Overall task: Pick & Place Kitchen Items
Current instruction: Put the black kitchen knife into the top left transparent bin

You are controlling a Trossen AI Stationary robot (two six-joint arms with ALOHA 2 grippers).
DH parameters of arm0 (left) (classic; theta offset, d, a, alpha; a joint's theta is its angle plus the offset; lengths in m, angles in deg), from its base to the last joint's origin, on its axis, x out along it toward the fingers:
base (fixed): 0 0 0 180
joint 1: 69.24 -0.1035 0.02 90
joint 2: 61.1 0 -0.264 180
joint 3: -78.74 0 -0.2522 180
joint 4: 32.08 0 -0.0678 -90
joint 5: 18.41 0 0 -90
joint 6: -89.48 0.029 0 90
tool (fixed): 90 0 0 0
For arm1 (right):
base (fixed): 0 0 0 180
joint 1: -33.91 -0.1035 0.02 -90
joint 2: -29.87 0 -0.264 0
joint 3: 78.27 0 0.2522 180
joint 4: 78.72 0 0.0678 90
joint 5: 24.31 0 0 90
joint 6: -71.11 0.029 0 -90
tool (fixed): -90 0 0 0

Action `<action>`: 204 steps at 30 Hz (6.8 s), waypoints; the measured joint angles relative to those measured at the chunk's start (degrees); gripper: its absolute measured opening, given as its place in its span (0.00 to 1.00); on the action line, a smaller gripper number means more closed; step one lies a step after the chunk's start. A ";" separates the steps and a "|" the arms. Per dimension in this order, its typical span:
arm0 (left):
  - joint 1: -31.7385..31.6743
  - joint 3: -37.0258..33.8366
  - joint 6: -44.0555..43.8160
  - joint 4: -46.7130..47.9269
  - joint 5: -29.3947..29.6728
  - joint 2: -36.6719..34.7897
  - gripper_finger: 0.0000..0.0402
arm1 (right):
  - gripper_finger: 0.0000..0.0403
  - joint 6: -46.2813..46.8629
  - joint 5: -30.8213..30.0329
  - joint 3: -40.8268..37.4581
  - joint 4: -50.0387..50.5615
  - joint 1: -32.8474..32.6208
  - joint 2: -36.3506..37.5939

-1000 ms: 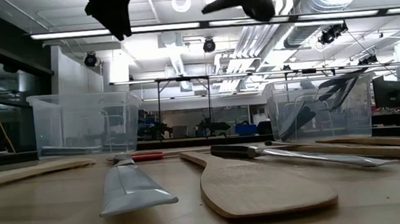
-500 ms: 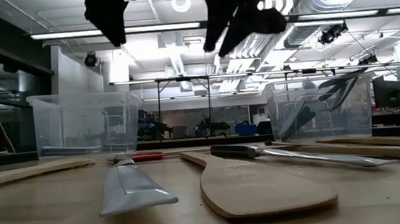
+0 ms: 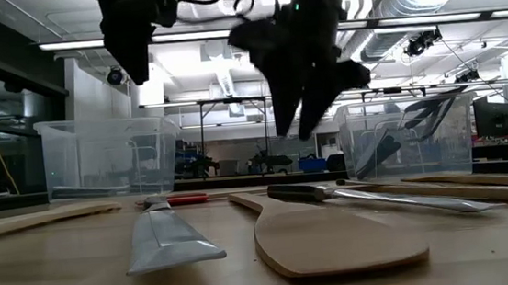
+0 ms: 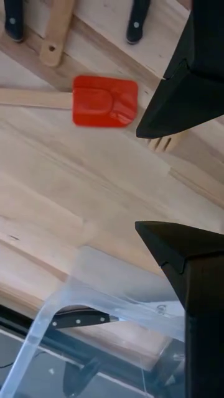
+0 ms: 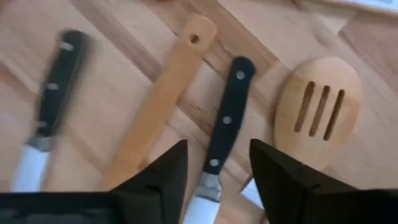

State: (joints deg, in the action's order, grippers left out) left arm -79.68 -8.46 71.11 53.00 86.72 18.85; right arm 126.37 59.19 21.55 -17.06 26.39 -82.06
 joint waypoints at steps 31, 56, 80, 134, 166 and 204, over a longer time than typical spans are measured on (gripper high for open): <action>0.00 0.00 0.04 -1.43 -0.06 -0.04 0.56 | 0.57 6.89 0.57 -0.02 0.91 -0.77 -7.96; 0.00 0.00 -0.09 -1.42 -0.08 -0.07 0.56 | 0.17 2.90 3.61 0.13 -0.28 -0.68 -10.08; -0.02 0.00 1.53 -13.87 -2.77 -0.07 0.56 | 0.17 -7.10 3.91 -0.11 7.74 1.14 6.38; 0.74 5.72 22.62 -48.29 -16.23 15.67 0.56 | 0.16 -61.77 14.53 -0.07 10.60 23.77 21.50; 0.74 5.51 17.66 -47.58 -18.83 18.47 0.41 | 0.16 -64.28 17.16 -0.02 9.12 22.02 19.66; 0.66 5.48 13.95 -32.93 -3.65 12.19 0.21 | 0.65 -62.38 12.35 -0.02 11.85 27.95 29.82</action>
State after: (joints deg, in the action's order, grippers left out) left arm -79.03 -2.98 85.06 20.07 83.07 31.04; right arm 63.99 71.54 21.53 -5.21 54.33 -52.24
